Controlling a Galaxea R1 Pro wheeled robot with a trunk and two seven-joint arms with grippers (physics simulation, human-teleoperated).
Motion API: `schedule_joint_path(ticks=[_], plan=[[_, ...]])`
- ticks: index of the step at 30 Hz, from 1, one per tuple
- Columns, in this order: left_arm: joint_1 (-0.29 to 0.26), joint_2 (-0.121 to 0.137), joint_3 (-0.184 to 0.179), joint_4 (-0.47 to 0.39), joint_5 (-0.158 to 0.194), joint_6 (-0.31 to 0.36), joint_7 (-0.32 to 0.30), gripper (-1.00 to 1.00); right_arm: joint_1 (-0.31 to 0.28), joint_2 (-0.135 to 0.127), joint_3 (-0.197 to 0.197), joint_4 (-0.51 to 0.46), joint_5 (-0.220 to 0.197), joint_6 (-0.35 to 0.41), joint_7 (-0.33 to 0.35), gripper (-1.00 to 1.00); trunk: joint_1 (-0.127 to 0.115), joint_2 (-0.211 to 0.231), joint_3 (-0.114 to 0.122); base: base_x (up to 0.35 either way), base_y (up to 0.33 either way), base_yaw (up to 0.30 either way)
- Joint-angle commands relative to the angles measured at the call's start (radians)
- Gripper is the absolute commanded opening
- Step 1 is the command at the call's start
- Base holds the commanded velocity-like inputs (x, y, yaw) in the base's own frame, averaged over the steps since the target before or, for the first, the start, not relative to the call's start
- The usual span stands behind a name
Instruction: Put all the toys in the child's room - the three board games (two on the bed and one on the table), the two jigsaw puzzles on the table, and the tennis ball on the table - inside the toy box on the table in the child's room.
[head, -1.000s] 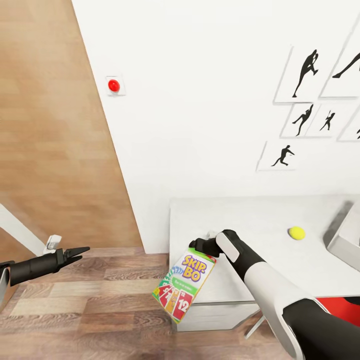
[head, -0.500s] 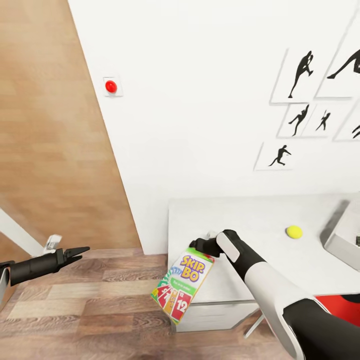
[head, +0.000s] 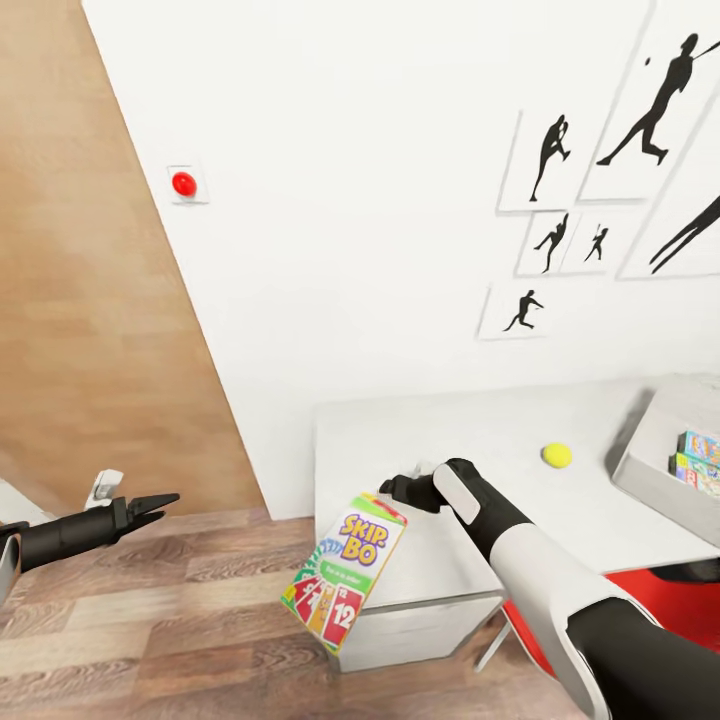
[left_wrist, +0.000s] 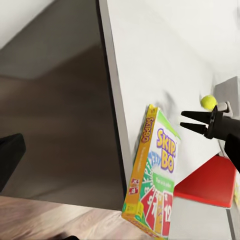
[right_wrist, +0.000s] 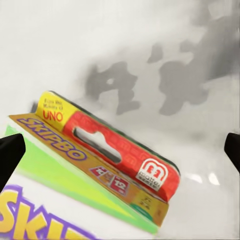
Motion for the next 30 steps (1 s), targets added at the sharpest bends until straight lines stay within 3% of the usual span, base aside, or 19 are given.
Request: schedule_joint_path(ticks=[1, 10, 13, 16, 18, 22, 26, 30], plan=[[-0.001, 0.000, 0.001, 0.000, 0.000, 0.010, -0.004, 1.00, -0.001, -0.001, 0.005, -0.002, -0.010, 0.001, -0.009, 1.00, 0.001, -0.002, -0.001, 0.000, 0.000, -0.174], [-0.001, 0.000, 0.001, 0.000, 0.000, 0.010, -0.001, 1.00, 0.002, -0.005, 0.005, -0.044, -0.011, -0.002, 0.012, 1.00, 0.001, -0.002, 0.011, 0.000, 0.000, -0.174], [-0.001, 0.000, 0.001, 0.000, 0.000, 0.010, -0.001, 1.00, 0.032, -0.007, 0.004, -0.123, -0.010, -0.001, 0.048, 1.00, 0.001, -0.002, 0.014, 0.000, 0.000, -0.174], [-0.001, 0.000, 0.001, 0.000, -0.002, 0.010, -0.001, 1.00, 0.109, -0.010, -0.001, -0.261, -0.008, 0.003, 0.084, 1.00, 0.001, -0.002, 0.018, 0.000, 0.000, -0.174], [0.000, 0.000, 0.001, 0.000, -0.002, 0.010, -0.001, 1.00, 0.158, -0.023, -0.004, -0.353, -0.009, 0.005, 0.094, 1.00, 0.001, -0.002, 0.021, 0.000, 0.000, -0.174], [-0.001, 0.000, 0.001, 0.000, -0.002, 0.010, 0.000, 1.00, 0.243, -0.077, -0.004, -0.561, -0.016, 0.008, 0.103, 1.00, 0.001, -0.002, 0.026, 0.000, 0.000, -0.174], [-0.001, -0.001, 0.001, 0.000, -0.003, 0.009, 0.002, 1.00, 0.302, -0.096, -0.006, -0.682, -0.019, 0.009, 0.105, 1.00, 0.001, -0.002, 0.031, 0.000, 0.000, -0.174], [0.000, -0.002, 0.000, 0.000, -0.003, 0.008, 0.016, 1.00, 0.330, -0.102, -0.006, -0.738, -0.019, 0.009, 0.106, 1.00, 0.001, -0.002, 0.037, 0.000, 0.000, -0.174]])
